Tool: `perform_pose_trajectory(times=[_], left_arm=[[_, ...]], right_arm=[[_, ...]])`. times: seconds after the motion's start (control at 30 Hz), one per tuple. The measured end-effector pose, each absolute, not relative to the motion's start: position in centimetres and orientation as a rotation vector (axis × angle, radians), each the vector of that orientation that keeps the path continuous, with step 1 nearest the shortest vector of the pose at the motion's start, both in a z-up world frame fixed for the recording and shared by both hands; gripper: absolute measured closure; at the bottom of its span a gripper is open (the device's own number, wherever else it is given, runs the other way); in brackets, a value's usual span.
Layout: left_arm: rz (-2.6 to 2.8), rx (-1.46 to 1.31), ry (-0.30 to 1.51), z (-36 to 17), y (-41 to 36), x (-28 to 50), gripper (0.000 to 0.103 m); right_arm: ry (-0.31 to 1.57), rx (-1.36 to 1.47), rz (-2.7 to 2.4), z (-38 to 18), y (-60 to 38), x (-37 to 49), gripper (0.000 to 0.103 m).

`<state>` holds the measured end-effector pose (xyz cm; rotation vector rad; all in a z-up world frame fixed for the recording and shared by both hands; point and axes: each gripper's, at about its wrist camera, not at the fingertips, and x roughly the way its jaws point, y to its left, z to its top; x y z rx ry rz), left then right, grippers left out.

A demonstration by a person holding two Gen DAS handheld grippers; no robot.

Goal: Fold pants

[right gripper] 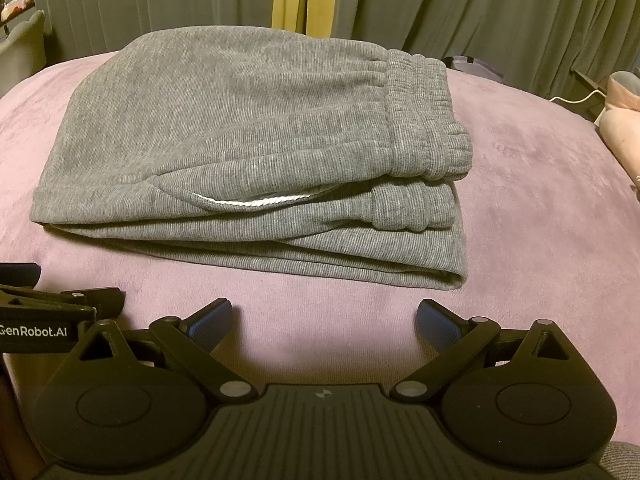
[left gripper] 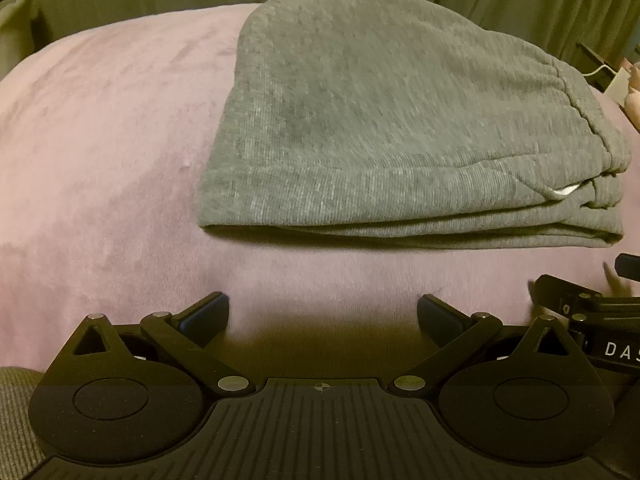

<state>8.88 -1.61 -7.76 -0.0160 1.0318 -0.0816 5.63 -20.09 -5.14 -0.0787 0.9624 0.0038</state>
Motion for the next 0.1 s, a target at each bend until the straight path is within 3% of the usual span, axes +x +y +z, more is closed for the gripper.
perform_pose_trajectory(times=[0.1], left_arm=[[-0.078, 0.001, 1.032, -7.81, -1.84, 8.85, 0.0]], right_arm=[[0.962, -0.079, 0.004, -5.13, -20.09, 5.63, 0.004]])
